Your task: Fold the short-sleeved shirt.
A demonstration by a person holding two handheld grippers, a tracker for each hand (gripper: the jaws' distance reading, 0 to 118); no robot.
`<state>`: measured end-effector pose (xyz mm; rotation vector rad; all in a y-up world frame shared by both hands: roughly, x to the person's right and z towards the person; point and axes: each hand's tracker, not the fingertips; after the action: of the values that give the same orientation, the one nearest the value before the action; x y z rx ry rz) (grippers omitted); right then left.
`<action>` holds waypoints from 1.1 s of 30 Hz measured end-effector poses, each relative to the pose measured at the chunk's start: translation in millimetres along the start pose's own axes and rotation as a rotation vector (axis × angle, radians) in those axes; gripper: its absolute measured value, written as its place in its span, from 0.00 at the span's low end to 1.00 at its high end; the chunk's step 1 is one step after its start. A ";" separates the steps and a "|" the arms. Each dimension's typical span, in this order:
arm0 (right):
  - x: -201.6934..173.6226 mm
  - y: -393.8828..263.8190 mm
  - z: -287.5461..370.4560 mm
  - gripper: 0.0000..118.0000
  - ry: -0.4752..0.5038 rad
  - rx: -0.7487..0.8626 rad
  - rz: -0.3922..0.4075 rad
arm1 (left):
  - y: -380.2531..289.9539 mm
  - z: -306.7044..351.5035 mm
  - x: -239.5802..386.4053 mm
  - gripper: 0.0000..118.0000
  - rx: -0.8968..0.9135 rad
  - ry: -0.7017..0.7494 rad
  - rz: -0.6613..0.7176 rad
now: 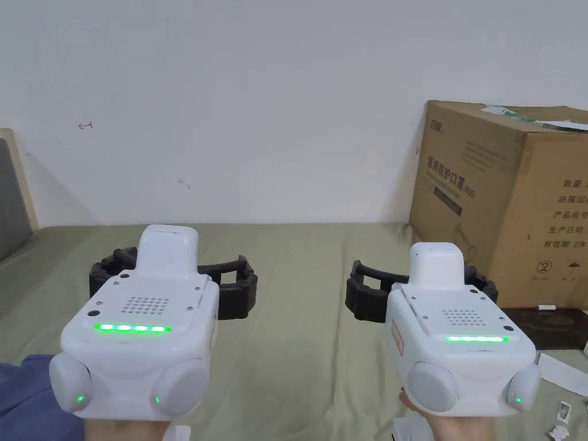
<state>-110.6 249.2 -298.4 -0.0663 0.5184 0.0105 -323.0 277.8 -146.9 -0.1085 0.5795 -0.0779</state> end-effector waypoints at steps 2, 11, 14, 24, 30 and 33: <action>0.4 -1.1 0.8 1.00 0.003 0.003 -0.013 | -0.4 -0.7 0.6 1.00 0.001 0.006 -0.002; 4.0 1.7 2.4 1.00 -0.017 0.017 -0.014 | -0.5 1.4 -1.5 1.00 -0.002 0.011 0.023; 4.8 4.0 0.5 1.00 -0.012 0.004 -0.029 | -0.2 1.0 -2.8 1.00 -0.007 0.012 0.035; -0.2 4.0 -4.6 1.00 -0.015 -0.020 0.027 | -2.3 -1.3 -4.4 1.00 -0.025 0.013 0.015; 1.6 4.1 -5.4 1.00 0.014 -0.040 0.010 | -3.8 -1.5 -6.7 1.00 -0.039 0.011 0.055; 1.4 5.4 -5.0 1.00 -0.007 -0.035 0.001 | -3.2 -0.9 -7.9 1.00 -0.038 0.000 0.061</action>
<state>-112.0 254.2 -303.8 -0.0999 0.5115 0.0209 -330.3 275.4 -143.0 -0.1275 0.5843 -0.0080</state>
